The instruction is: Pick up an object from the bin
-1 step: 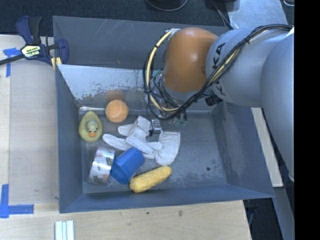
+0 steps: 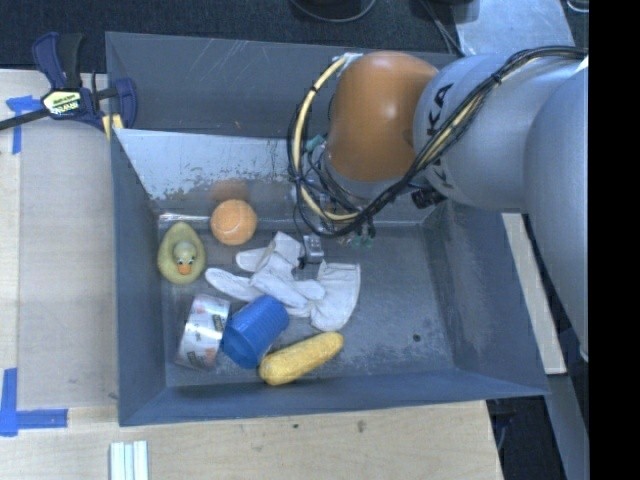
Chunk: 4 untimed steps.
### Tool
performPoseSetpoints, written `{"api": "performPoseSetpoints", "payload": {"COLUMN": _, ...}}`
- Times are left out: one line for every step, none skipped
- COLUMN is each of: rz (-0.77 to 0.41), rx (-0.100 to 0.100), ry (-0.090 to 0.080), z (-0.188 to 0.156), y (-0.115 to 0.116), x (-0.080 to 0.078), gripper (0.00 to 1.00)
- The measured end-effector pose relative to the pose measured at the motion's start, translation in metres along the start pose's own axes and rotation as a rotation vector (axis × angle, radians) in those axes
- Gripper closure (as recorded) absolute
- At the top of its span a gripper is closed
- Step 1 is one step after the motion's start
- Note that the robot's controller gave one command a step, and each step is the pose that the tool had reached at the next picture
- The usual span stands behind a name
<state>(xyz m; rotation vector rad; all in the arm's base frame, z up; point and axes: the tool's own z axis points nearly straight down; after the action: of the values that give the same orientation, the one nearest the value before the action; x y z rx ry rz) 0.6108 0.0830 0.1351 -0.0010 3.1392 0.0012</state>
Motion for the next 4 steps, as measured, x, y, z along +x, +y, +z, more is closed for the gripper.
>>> {"api": "performPoseSetpoints", "payload": {"rz": -0.105, "rx": 0.001, "ry": -0.002, "z": 0.012, "y": 0.007, "x": -0.005, "gripper": 0.00}}
{"api": "performPoseSetpoints", "payload": {"rz": -0.338, "rx": 0.000, "ry": -0.002, "z": 0.047, "y": 0.015, "x": -0.001, "gripper": 0.00}}
{"api": "performPoseSetpoints", "payload": {"rz": -0.326, "rx": 0.000, "ry": -0.016, "z": 0.061, "y": 0.018, "x": -0.015, "gripper": 1.00}}
{"api": "performPoseSetpoints", "payload": {"rz": -0.325, "rx": 0.000, "ry": -0.016, "z": 0.061, "y": 0.018, "x": -0.015, "gripper": 1.00}}
